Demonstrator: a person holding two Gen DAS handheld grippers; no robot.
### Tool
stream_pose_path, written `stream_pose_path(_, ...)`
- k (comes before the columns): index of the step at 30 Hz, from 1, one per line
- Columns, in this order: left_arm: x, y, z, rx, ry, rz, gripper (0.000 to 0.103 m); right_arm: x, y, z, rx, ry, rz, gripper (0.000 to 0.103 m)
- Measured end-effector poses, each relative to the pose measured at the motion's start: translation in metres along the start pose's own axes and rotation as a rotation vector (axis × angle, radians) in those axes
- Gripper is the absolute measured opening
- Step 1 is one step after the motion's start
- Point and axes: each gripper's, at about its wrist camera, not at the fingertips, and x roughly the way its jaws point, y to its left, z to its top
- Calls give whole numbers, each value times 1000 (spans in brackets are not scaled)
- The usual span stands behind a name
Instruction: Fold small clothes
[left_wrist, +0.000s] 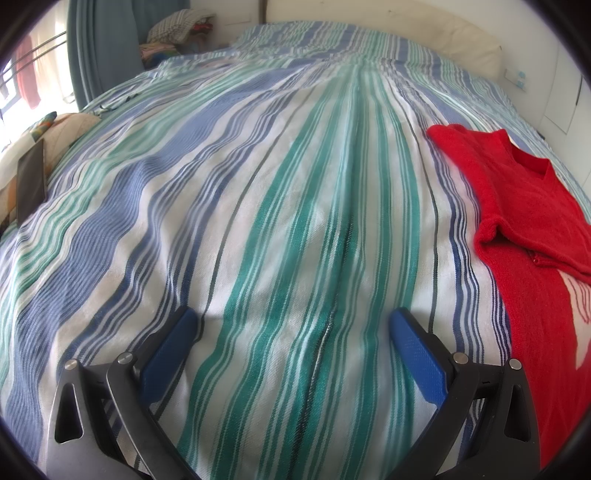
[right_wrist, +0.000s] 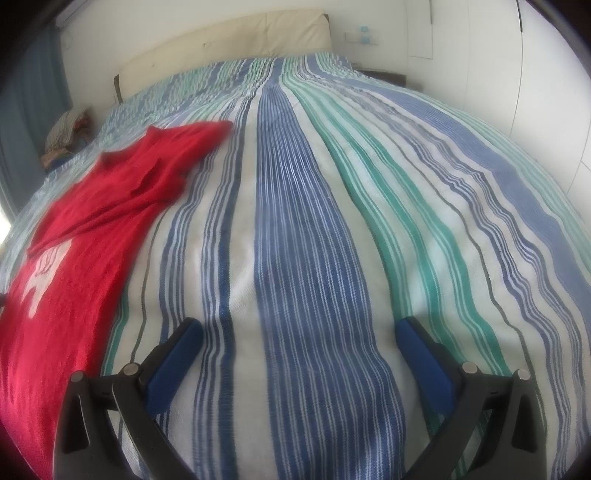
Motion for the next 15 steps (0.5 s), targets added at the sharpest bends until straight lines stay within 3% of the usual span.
stream_pose_path(15,0,0,0,0,-1,0,103,0,3,0,-4,7,-6,103)
